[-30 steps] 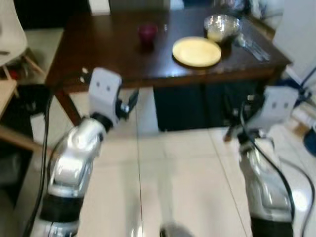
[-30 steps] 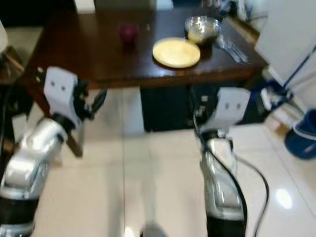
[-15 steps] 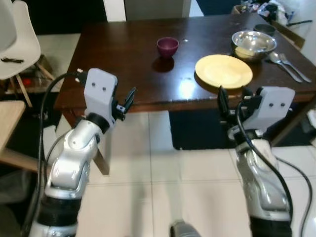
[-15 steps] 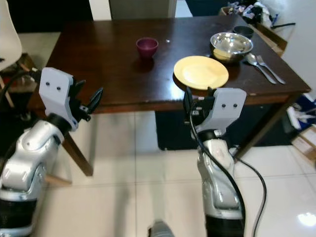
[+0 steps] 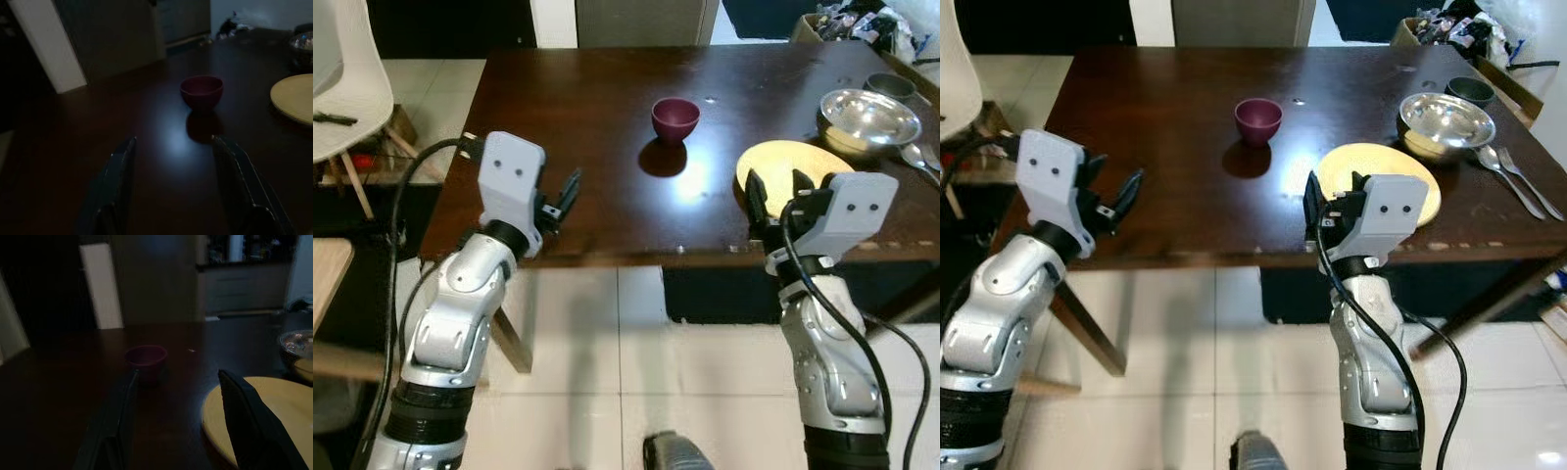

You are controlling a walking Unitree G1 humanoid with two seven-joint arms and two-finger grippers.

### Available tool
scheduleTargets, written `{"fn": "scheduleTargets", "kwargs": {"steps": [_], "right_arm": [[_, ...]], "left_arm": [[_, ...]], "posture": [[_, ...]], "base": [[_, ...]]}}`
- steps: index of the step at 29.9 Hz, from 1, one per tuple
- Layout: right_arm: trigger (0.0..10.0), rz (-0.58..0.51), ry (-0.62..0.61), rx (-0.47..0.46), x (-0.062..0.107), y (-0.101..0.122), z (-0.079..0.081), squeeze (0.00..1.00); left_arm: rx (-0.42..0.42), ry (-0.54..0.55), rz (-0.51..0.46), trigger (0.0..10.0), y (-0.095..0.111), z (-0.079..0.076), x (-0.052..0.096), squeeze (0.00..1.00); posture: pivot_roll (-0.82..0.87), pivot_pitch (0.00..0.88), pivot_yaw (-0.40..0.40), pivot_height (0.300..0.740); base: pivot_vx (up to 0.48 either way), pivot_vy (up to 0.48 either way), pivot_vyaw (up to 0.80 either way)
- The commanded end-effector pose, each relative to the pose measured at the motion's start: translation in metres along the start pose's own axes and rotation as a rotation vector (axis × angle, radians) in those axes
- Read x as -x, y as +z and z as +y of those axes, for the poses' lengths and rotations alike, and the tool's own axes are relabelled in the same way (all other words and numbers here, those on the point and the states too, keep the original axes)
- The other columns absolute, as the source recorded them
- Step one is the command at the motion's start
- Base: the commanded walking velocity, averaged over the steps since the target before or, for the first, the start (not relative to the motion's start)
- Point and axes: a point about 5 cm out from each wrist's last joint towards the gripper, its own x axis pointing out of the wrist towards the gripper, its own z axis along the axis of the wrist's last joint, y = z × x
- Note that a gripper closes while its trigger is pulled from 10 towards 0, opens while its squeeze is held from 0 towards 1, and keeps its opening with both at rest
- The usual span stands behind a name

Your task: Setting the table

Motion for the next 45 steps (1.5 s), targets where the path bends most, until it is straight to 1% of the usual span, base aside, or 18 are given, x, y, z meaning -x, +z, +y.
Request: {"fn": "scheduleTargets", "kwargs": {"steps": [1,15,24,25,28,29,31,32,38,41,44,45], "right_arm": [[10.0,-0.004,-0.008,-0.004,0.001,0.001,-0.002,0.00],[10.0,0.005,0.008,-0.004,-0.001,0.000,-0.003,0.00],[10.0,0.024,-0.008,0.021,-0.003,-0.004,-0.010,0.00],[10.0,0.034,-0.010,0.030,-0.004,-0.005,-0.012,0.00],[10.0,0.074,-0.028,0.068,-0.007,-0.010,-0.020,0.00],[10.0,0.074,-0.028,0.068,-0.007,-0.010,-0.020,0.00],[10.0,0.142,-0.063,0.120,-0.009,-0.018,-0.031,0.00],[10.0,0.142,-0.063,0.120,-0.009,-0.018,-0.031,0.00],[10.0,0.177,-0.124,0.163,-0.011,-0.018,-0.048,0.00],[10.0,0.230,-0.169,0.175,-0.008,-0.022,-0.059,0.00],[10.0,0.278,-0.183,0.177,-0.003,-0.026,-0.064,0.00],[10.0,0.278,-0.183,0.177,-0.003,-0.026,-0.064,0.00]], "left_arm": [[-0.006,-0.001,0.013,10.0,-0.003,0.001,0.001,0.00],[-0.003,-0.008,0.007,10.0,-0.002,-0.001,0.000,0.00],[-0.002,-0.020,0.013,10.0,-0.003,-0.002,0.000,0.00],[0.001,-0.037,0.023,10.0,-0.004,-0.003,0.000,0.00],[0.002,-0.155,0.048,10.0,-0.007,-0.009,0.003,0.00],[0.002,-0.155,0.048,10.0,-0.007,-0.009,0.003,0.00],[-0.002,-0.253,0.047,10.0,-0.005,-0.013,0.009,0.00],[-0.002,-0.253,0.047,10.0,-0.005,-0.013,0.009,0.00],[-0.020,-0.280,0.049,10.0,-0.005,-0.012,0.013,0.00],[-0.034,-0.310,0.052,10.0,-0.004,-0.009,0.015,0.00],[-0.049,-0.338,0.056,10.0,-0.002,-0.006,0.017,0.00],[-0.049,-0.338,0.056,10.0,-0.002,-0.006,0.017,0.00]], "posture": [[-0.12,0.054,0.088,0.740],[-0.13,0.052,0.092,0.740],[-0.13,0.051,0.091,0.740],[-0.13,0.051,0.093,0.740],[-0.12,0.050,0.089,0.740],[-0.12,0.050,0.089,0.740],[-0.12,0.050,0.089,0.740],[-0.12,0.050,0.089,0.740],[-0.12,0.048,0.087,0.740],[-0.12,0.047,0.085,0.740],[-0.12,0.046,0.084,0.740],[-0.12,0.046,0.084,0.740]], "base": [[0.480,0.000,0.00],[0.480,0.000,0.00],[0.468,0.000,0.00],[0.289,0.000,0.00],[0.000,0.000,0.00],[0.000,0.000,0.00],[0.000,0.000,0.00],[0.000,0.000,0.00],[0.000,0.000,0.00],[0.000,0.000,0.00],[0.000,0.000,0.00],[0.000,0.000,0.00]]}}
